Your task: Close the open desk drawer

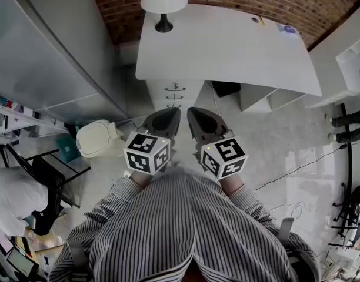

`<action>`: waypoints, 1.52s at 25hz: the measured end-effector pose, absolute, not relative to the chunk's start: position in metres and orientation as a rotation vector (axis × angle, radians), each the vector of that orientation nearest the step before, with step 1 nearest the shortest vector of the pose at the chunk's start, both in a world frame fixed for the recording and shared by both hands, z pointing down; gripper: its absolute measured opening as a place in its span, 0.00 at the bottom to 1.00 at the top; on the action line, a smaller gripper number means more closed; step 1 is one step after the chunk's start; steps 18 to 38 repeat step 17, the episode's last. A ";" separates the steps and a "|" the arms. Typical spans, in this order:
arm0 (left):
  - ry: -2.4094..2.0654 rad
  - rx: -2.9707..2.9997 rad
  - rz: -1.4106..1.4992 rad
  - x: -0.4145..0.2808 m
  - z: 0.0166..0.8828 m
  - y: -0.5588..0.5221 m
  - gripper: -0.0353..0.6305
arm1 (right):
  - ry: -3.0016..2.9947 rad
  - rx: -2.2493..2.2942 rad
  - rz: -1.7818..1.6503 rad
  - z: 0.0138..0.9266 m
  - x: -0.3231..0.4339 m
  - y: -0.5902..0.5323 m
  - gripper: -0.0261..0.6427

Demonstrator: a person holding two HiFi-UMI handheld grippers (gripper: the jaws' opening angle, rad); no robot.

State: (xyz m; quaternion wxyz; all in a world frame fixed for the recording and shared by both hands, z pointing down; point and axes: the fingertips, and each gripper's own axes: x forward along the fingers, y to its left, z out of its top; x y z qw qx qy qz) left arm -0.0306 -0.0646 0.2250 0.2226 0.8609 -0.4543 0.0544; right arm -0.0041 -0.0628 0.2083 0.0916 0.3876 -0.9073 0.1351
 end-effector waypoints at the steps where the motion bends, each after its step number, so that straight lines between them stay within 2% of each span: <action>1: -1.252 2.375 0.148 -0.031 0.225 -0.064 0.07 | -2.696 1.146 0.406 0.208 -0.005 -0.062 0.06; 38: -1.263 2.363 0.129 -0.039 0.224 -0.052 0.07 | -2.712 1.124 0.411 0.207 -0.013 -0.051 0.06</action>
